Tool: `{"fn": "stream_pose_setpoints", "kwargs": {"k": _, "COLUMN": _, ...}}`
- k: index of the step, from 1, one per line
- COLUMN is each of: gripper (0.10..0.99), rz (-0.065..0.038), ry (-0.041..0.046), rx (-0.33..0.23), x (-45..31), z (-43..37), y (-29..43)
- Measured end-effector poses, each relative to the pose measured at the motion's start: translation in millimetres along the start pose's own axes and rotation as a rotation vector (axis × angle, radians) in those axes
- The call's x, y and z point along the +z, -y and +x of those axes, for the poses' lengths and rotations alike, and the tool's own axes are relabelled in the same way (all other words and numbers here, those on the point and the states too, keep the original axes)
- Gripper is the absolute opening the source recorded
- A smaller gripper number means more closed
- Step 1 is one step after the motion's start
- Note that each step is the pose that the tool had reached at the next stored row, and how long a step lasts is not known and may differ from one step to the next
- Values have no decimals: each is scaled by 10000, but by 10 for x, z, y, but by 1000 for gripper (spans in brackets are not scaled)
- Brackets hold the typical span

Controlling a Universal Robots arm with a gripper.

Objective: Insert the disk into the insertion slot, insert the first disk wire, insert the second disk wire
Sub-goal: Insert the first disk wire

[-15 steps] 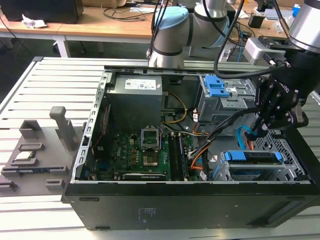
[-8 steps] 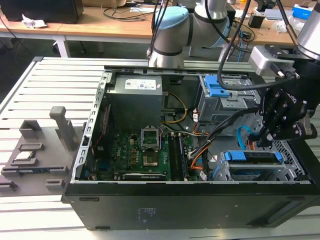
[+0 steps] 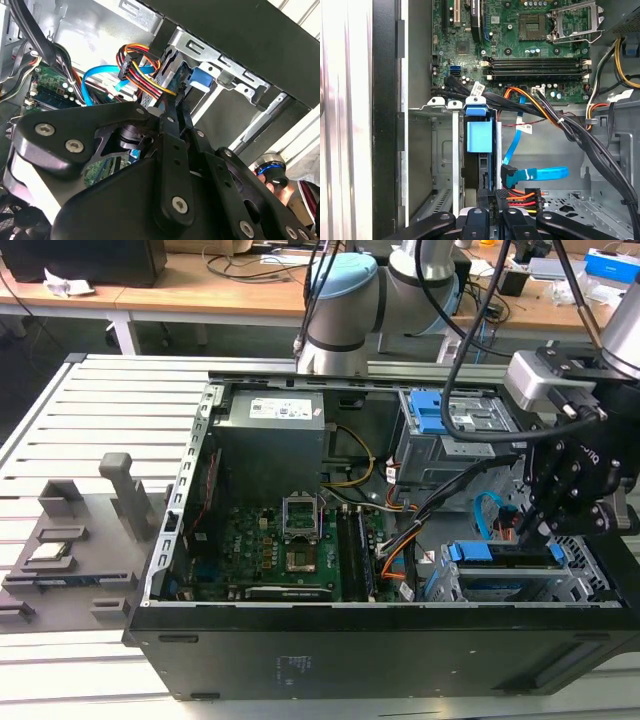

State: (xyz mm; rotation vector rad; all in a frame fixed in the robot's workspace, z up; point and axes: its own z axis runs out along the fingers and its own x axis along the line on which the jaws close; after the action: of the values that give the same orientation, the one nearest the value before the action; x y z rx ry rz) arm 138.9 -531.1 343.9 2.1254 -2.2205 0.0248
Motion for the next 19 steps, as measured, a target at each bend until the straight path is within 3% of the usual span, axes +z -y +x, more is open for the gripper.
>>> {"fn": "stream_pose_setpoints", "kwargs": {"k": 16, "gripper": 169, "rz": 0, "ry": -3, "rx": 1, "x": 67, "z": 24, "y": 17}}
{"fn": "stream_pose_setpoints", "kwargs": {"k": 18, "gripper": 180, "rz": -1, "ry": 2, "rx": 1, "x": 70, "z": 24, "y": 17}}
{"fn": "stream_pose_setpoints", "kwargs": {"k": 19, "gripper": 247, "rz": 0, "ry": 0, "rx": 1, "x": 67, "z": 24, "y": 17}}
